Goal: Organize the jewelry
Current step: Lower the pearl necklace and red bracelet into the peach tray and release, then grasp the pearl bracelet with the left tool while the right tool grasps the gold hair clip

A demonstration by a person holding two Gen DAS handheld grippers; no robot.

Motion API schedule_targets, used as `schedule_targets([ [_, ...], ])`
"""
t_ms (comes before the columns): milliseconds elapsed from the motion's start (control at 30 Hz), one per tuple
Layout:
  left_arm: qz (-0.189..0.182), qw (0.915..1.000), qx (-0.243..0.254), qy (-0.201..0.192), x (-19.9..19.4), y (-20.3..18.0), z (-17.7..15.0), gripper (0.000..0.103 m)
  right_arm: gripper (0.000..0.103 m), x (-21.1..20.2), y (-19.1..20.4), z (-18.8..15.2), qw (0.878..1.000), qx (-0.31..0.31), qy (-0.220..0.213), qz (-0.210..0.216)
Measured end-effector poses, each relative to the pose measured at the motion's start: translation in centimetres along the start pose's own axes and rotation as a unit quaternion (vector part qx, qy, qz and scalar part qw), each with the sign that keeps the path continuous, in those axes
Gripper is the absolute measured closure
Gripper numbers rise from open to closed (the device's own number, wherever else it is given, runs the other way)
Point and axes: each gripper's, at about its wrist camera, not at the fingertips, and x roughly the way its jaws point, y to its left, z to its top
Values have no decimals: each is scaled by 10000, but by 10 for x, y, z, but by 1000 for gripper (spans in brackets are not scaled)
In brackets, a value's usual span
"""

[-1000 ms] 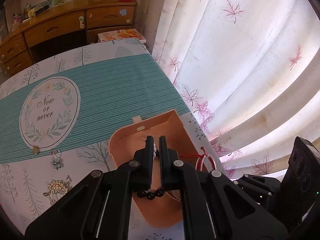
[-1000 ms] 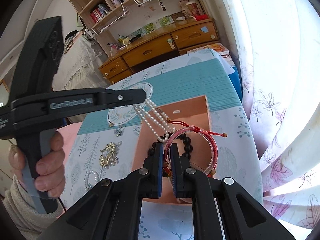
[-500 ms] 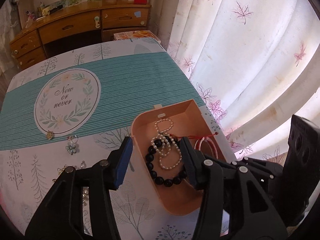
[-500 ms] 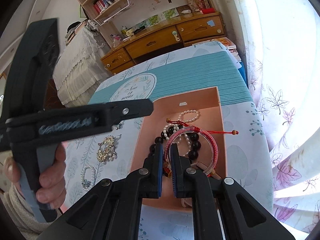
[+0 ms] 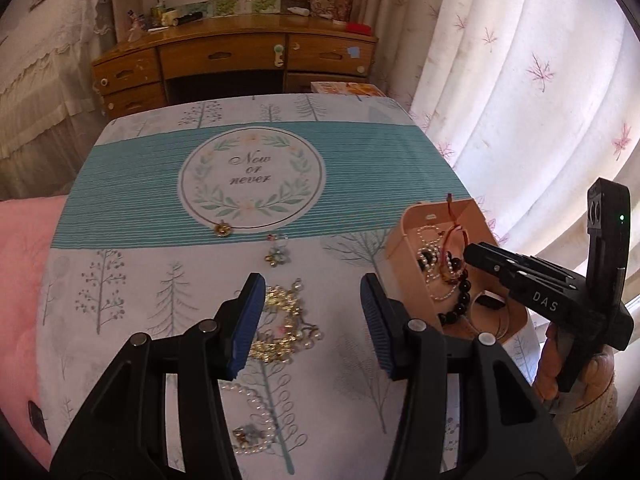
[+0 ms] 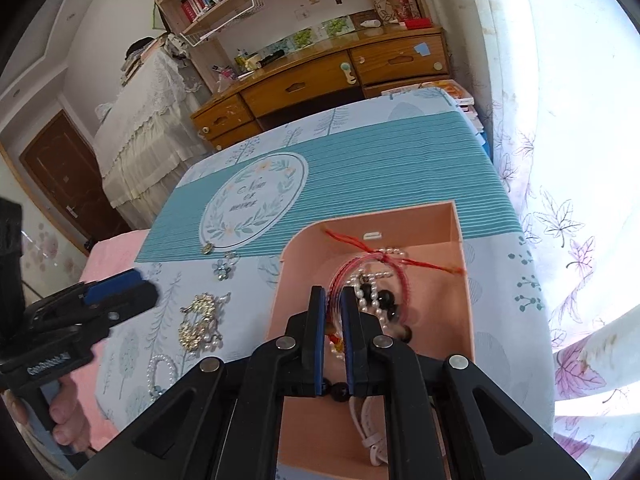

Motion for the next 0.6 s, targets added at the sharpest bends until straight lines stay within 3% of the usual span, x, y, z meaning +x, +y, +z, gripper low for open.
schedule_targets([
  [67,90,9998,-155,-50,-9,18,-5,56,65,1,1,-1,10000,80,-52,17],
  [100,138,9996,-233,-61,-13,26,-7,55,63,1,2,-2,9999,89,-106,12],
  [367,451,9966,-697,10,-27,80,-35,54,63,-4,25,-15,9997,-203,-139,35],
  [600,536,9953,-784,208,-28,95,-62,54,63,-18,60,-36,9977,-630,-191,172],
])
